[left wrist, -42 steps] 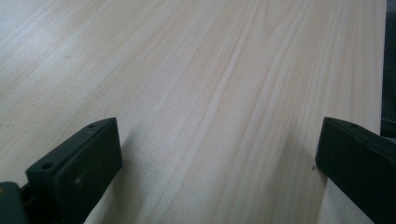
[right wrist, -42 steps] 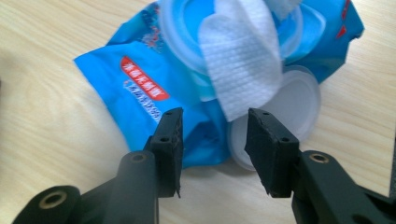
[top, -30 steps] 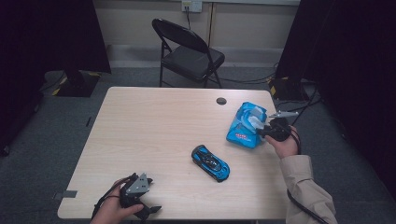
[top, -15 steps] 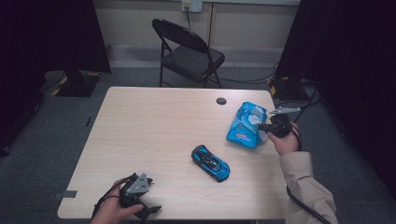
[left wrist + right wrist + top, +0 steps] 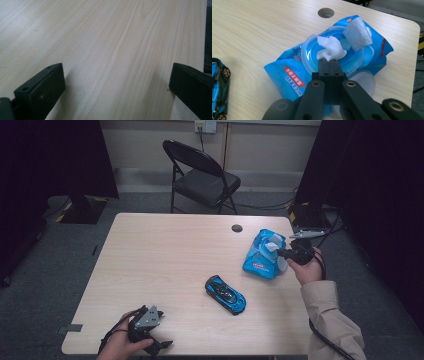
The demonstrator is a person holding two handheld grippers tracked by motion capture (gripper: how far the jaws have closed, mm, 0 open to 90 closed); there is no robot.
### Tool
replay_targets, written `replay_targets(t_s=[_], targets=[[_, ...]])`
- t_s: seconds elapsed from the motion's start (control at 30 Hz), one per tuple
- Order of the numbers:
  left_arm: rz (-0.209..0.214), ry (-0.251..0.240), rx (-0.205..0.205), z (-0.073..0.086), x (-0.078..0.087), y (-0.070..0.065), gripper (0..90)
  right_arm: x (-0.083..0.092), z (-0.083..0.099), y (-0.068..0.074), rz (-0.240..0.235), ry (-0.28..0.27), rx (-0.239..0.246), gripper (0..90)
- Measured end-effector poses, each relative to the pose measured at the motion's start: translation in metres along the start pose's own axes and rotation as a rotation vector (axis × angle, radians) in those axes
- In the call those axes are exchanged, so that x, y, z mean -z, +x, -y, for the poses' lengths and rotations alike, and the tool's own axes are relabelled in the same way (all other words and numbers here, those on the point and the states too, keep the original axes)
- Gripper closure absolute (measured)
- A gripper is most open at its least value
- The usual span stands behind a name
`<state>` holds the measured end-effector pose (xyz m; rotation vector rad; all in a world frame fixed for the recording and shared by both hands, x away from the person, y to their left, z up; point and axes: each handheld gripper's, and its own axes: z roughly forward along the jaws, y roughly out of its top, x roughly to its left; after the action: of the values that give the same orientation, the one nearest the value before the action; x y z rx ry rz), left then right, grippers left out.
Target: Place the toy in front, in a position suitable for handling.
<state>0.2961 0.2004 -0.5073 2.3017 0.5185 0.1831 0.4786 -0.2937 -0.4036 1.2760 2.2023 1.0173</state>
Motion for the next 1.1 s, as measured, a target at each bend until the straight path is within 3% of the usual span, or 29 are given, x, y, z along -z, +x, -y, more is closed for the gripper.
replay_targets(t_s=[0.3, 0.6, 0.93, 1.1], targets=[[0.001, 0.000, -0.001, 0.000, 0.000, 0.000, 0.0, 0.021, -0.016, 0.005, 0.002, -0.065, -0.007, 90.0], [0.001, 0.000, 0.000, 0.000, 0.000, 0.000, 0.0, 0.037, -0.036, 0.012, -0.013, -0.096, 0.006, 90.0], [0.001, -0.002, -0.001, 0.000, 0.000, 0.000, 0.0, 0.052, -0.051, 0.033, -0.072, -0.164, -0.007, 90.0], [0.001, -0.001, 0.000, 0.000, 0.000, 0.000, 0.0, 0.060, -0.054, 0.051, -0.107, -0.181, 0.021, 90.0]])
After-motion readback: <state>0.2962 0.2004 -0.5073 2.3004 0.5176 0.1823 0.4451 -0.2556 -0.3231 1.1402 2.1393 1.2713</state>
